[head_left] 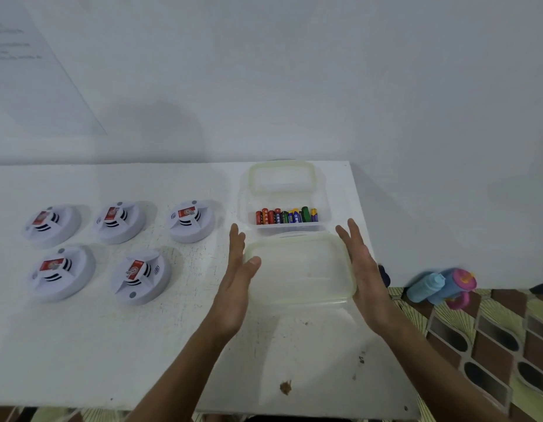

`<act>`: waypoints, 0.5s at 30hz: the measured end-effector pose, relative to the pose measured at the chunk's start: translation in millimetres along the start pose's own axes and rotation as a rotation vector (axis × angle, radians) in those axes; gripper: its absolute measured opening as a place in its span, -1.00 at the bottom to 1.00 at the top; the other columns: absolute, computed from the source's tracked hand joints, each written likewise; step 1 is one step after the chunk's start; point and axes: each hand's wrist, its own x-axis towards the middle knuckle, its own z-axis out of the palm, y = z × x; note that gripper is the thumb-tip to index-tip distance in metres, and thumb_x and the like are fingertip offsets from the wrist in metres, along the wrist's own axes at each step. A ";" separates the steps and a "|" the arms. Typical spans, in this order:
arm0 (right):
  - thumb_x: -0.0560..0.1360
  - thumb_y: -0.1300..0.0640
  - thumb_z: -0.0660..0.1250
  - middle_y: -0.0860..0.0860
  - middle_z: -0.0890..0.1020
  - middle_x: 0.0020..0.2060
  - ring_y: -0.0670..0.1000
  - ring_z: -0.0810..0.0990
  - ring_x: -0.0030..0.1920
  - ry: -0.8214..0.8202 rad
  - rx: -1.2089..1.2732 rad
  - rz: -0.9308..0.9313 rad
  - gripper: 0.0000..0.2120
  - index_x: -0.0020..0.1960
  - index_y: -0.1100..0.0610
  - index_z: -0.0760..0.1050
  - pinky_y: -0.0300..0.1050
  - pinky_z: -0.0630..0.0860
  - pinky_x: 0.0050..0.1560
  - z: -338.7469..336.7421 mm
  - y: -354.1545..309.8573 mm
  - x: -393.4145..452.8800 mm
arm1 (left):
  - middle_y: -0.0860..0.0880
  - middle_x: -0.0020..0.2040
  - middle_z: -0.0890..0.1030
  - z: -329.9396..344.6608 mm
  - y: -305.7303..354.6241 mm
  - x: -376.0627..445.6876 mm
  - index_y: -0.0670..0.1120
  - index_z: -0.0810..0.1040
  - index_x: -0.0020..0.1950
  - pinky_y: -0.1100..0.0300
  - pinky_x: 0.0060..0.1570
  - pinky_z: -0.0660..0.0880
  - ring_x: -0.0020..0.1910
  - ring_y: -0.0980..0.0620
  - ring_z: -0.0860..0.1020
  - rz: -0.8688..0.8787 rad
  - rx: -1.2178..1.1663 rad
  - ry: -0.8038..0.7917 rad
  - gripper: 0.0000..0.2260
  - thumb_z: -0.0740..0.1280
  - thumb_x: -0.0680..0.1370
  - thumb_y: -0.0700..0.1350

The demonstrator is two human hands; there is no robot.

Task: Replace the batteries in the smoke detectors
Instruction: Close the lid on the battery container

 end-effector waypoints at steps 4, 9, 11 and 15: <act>0.21 -0.62 0.19 -0.25 0.21 0.50 -0.22 0.23 0.47 -0.040 0.059 -0.003 -0.08 0.46 -0.33 -0.02 -0.19 0.25 0.40 -1.3 6.1 -3.9 | 0.29 0.52 0.16 2.1 -4.1 3.4 0.55 0.05 0.37 -0.14 0.50 0.12 0.50 0.25 0.14 0.014 -0.025 0.023 -0.38 0.18 0.37 0.19; 0.40 -0.49 0.10 -0.43 0.15 0.44 -0.42 0.07 0.45 -0.065 -0.143 -0.037 -0.33 0.43 -0.43 -0.07 -0.38 0.09 0.41 -1.4 6.6 -7.4 | 0.29 0.52 0.18 5.6 -7.5 2.2 0.35 0.04 0.51 -0.07 0.49 0.15 0.48 0.29 0.16 0.059 0.091 0.027 -0.34 0.15 0.45 0.00; 0.39 -0.35 0.16 -0.47 0.07 0.41 -0.59 0.06 0.33 -0.075 -0.165 -0.059 -0.28 0.45 -0.35 -0.11 -0.66 0.12 0.19 0.9 2.8 -8.2 | 0.30 0.51 0.18 6.9 -9.2 2.1 0.30 0.06 0.53 -0.07 0.50 0.14 0.49 0.27 0.14 0.060 0.089 0.044 -0.33 0.15 0.45 -0.05; 0.38 -0.26 0.22 -0.52 0.00 0.36 -0.64 0.05 0.28 -0.054 -0.222 -0.105 -0.20 0.47 -0.24 -0.16 -0.72 0.11 0.11 3.5 5.5 -9.6 | 0.24 0.54 0.15 8.8 -6.7 3.7 0.22 0.03 0.54 0.18 0.46 0.13 0.49 0.30 0.13 0.101 0.153 0.029 -0.32 0.20 0.45 0.06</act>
